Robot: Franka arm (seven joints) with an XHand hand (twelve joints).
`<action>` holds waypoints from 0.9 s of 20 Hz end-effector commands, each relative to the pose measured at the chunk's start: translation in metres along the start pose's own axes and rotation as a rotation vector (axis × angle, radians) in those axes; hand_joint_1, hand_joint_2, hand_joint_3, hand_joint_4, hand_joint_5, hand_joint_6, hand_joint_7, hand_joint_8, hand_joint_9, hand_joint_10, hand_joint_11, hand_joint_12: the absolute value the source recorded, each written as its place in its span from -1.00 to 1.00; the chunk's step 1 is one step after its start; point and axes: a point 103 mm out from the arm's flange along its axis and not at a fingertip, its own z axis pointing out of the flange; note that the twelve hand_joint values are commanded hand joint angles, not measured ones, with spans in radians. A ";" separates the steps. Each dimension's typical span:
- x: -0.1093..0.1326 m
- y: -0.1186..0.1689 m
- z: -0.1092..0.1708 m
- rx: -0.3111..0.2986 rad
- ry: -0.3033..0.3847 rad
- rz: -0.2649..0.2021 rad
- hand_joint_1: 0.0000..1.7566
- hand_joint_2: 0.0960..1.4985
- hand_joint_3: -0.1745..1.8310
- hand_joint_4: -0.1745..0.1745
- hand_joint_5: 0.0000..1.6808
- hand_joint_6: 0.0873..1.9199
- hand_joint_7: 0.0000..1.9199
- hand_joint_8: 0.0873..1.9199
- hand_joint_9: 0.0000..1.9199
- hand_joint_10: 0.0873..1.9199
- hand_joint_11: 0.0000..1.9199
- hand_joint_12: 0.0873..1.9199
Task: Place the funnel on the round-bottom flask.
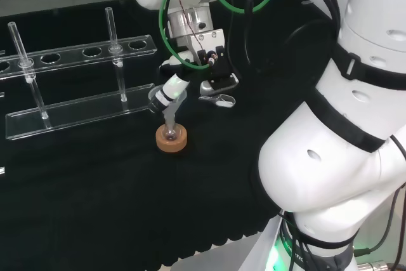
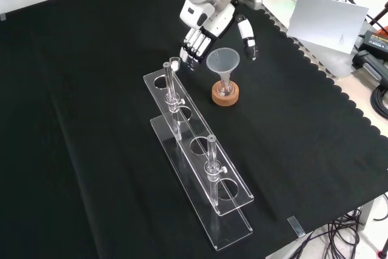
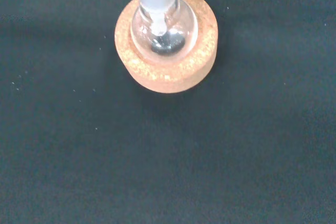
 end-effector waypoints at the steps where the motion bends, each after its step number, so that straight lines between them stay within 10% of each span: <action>1: 0.000 -0.012 -0.019 -0.040 0.027 -0.021 -0.58 -0.28 -0.80 -0.24 -1.00 -1.00 -1.00 -0.98 -1.00 -1.00 -1.00 -1.00; 18: -0.032 -0.033 -0.069 -0.120 0.013 0.121 -0.57 -0.26 -0.80 -0.26 -1.00 -1.00 -1.00 -1.00 -1.00 -1.00 -1.00 -1.00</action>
